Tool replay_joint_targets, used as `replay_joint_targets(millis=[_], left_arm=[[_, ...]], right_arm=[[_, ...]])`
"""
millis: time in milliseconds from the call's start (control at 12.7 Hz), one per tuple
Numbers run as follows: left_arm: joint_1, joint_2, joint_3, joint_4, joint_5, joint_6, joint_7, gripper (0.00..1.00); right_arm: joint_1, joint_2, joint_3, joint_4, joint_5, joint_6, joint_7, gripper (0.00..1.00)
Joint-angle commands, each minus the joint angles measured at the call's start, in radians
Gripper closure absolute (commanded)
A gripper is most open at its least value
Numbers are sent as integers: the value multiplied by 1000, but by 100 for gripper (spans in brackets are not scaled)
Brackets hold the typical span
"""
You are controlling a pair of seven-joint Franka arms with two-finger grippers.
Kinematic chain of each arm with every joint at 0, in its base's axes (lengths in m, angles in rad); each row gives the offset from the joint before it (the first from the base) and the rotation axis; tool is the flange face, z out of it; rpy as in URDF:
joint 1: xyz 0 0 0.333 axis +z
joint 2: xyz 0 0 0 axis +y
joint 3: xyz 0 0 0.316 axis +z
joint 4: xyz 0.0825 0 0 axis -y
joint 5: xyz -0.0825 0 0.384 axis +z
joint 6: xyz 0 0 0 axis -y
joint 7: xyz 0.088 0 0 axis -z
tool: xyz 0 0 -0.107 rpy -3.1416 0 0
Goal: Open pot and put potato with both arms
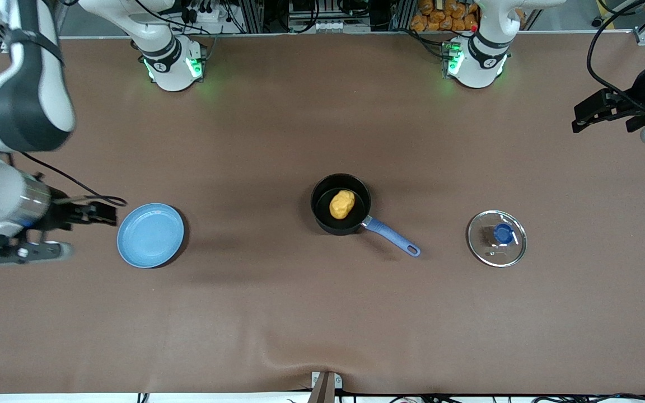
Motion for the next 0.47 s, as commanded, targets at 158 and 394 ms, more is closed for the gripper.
replay_joint_targets(millis=[158,394], left_arm=[[-13,-36,24,-26,-15,-3,13,0],[-14,-36,22,-26,-15,-2,11,0]], right_arm=[[-15,-139,-64,-37,40,-120,-60,0],[-10,-178,-64,-37,40,-169,-9,0]])
